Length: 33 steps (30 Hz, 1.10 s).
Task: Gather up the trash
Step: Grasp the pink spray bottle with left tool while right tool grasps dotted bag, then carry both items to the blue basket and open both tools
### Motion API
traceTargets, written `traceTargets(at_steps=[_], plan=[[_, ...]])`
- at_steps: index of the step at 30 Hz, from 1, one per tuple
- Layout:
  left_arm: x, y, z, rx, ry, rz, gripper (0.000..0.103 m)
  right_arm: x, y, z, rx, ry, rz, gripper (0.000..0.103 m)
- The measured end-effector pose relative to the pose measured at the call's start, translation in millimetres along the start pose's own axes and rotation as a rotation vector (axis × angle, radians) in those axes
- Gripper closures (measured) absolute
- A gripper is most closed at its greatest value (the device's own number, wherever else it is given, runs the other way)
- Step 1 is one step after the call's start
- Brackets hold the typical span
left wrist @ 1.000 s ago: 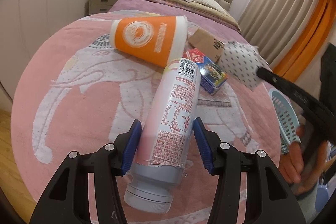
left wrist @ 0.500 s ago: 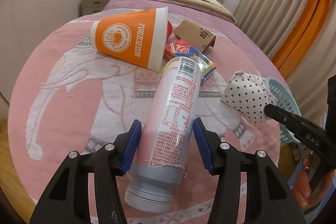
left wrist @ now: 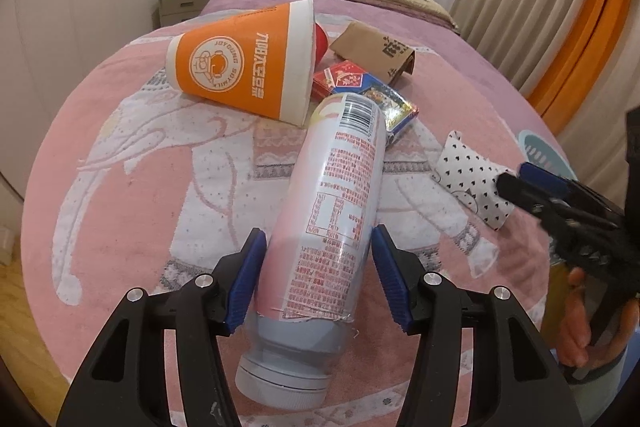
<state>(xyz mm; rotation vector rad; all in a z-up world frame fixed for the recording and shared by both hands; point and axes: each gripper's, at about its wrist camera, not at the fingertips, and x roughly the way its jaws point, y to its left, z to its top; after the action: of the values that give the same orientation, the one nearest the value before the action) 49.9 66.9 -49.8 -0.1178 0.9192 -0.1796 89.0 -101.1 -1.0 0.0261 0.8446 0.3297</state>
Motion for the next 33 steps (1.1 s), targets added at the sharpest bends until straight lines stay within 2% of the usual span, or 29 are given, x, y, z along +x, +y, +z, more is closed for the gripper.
traceTargets(at_steps=[5, 7, 8, 9, 10, 12, 17, 20, 22, 29, 33], plan=[[1.6, -7.4, -1.8, 0.021, -0.002, 0.042, 0.051, 17.5, 12.8, 0.3, -0.067, 0.012, -0.060, 0.036], [0.3, -10.1, -1.1, 0.023, -0.007, 0.046, 0.053, 23.8, 13.6, -1.9, -0.074, 0.040, -0.066, 0.055], [-0.5, -11.6, -1.1, 0.024, -0.013, 0.040, 0.053, 25.0, 13.7, -3.1, -0.077, 0.045, -0.060, 0.059], [-1.5, -13.3, -1.1, 0.023, -0.019, 0.030, 0.054, 22.9, 13.8, -4.1, -0.083, 0.034, -0.055, 0.067], [-2.1, -14.7, -1.1, 0.022, -0.022, 0.020, 0.054, 20.8, 13.6, -4.9, -0.087, 0.032, -0.035, 0.078], [-3.0, -18.5, 0.8, 0.015, -0.023, -0.019, 0.055, 14.6, 10.3, -4.7, -0.069, 0.024, -0.003, 0.088], [-11.4, -41.1, 11.9, 0.043, -0.065, -0.100, 0.056, -14.6, -3.0, -2.6, -0.021, -0.052, -0.022, 0.088], [-16.1, -59.0, 21.8, 0.066, -0.087, -0.174, 0.057, -36.5, -19.5, 2.9, 0.017, -0.106, -0.052, 0.089], [-15.0, -70.8, 27.0, 0.090, -0.085, -0.192, 0.057, -52.1, -34.5, 5.2, 0.054, -0.136, -0.069, 0.089], [-11.7, -131.9, 50.0, 0.190, -0.113, -0.279, 0.057, -96.6, -89.4, 7.6, 0.170, -0.225, -0.173, 0.088], [-7.3, -177.4, 66.9, 0.268, -0.127, -0.315, 0.057, -121.0, -133.0, -1.4, 0.276, -0.261, -0.264, 0.088]])
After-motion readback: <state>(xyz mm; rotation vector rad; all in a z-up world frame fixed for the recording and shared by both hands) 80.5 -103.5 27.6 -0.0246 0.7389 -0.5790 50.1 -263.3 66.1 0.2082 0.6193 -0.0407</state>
